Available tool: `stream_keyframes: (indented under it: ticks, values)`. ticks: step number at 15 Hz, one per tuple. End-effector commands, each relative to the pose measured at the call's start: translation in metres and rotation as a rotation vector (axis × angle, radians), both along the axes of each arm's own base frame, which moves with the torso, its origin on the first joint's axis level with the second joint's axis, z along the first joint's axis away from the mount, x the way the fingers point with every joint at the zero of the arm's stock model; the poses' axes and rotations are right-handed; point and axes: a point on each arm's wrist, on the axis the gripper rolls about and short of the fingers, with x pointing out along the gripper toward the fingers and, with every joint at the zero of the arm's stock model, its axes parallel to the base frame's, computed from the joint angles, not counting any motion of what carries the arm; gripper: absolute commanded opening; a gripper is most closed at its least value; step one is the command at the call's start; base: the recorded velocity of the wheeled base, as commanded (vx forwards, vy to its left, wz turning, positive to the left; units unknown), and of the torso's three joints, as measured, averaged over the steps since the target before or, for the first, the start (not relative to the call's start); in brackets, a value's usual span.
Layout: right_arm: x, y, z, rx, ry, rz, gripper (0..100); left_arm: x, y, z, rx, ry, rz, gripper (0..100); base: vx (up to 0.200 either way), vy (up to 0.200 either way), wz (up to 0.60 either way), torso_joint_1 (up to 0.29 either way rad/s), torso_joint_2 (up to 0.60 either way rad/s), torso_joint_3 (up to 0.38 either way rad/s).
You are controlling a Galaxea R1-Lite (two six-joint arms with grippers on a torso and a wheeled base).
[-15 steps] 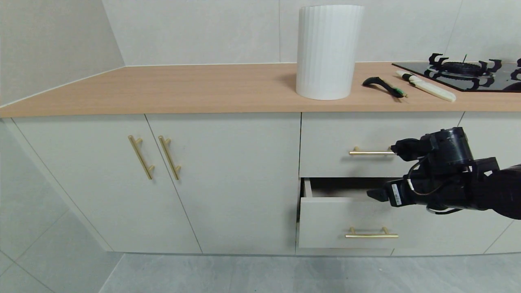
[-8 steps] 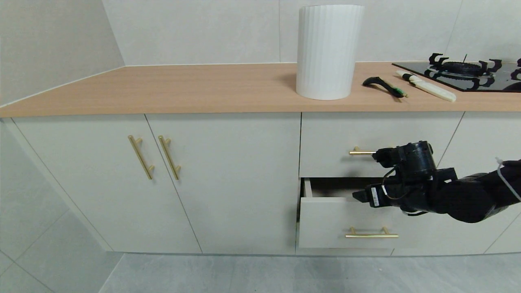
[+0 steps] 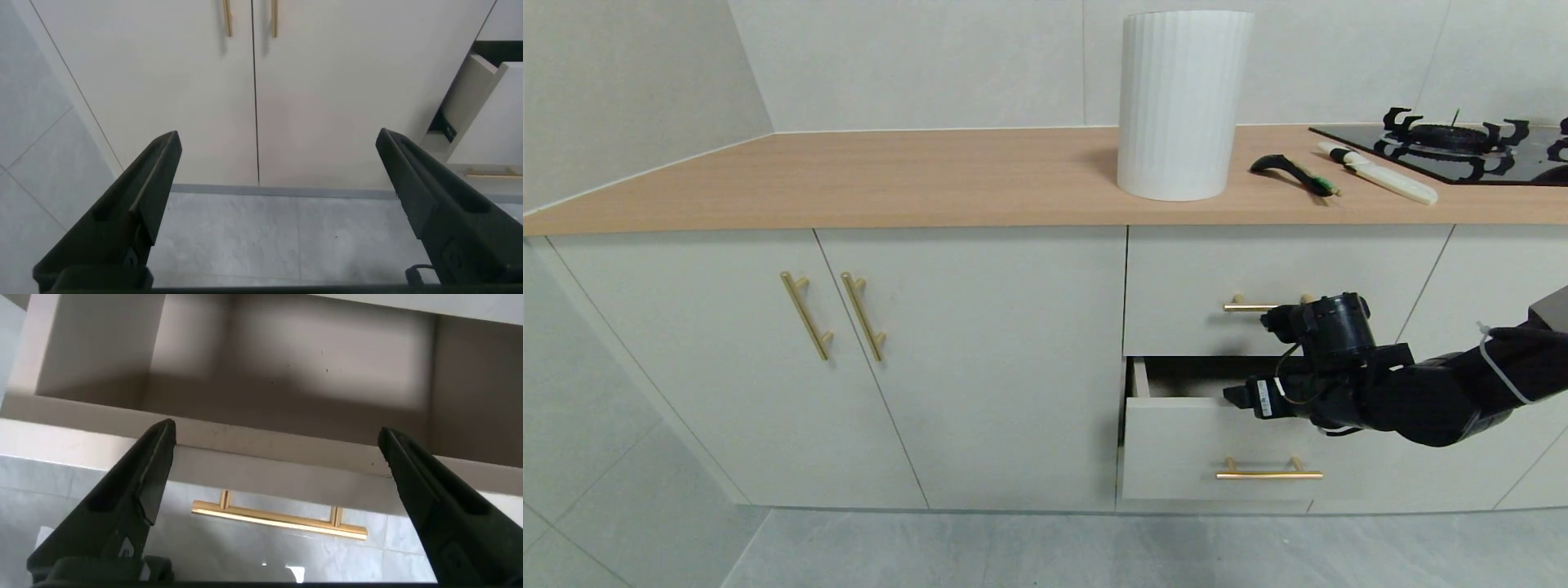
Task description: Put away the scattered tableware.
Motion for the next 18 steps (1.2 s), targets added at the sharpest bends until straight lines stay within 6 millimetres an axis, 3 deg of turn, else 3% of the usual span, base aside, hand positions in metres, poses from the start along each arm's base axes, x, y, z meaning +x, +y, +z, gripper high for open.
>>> stream_keyframes:
  ticks: [1,7,15,18]
  values:
    - [0.002,0.001,-0.002,-0.002,0.004,-0.002,100,0.000,0.000,0.000,0.000,0.000,0.001,100,0.000,0.000,0.00,0.000,0.00,0.000]
    - [0.008,0.002,-0.005,0.004,0.001,-0.047,100,0.000,0.000,0.000,0.000,0.000,0.001,100,0.000,0.000,0.00,0.000,0.00,0.000]
    - [-0.011,-0.003,0.008,-0.032,0.102,-0.032,100,0.000,0.000,0.000,0.000,0.000,0.001,100,0.000,0.000,0.00,0.000,0.00,0.000]
    - [-0.020,0.004,0.010,-0.050,0.144,-0.004,100,0.000,0.000,0.000,0.000,0.000,0.001,100,0.000,0.000,0.00,0.000,0.00,0.000]
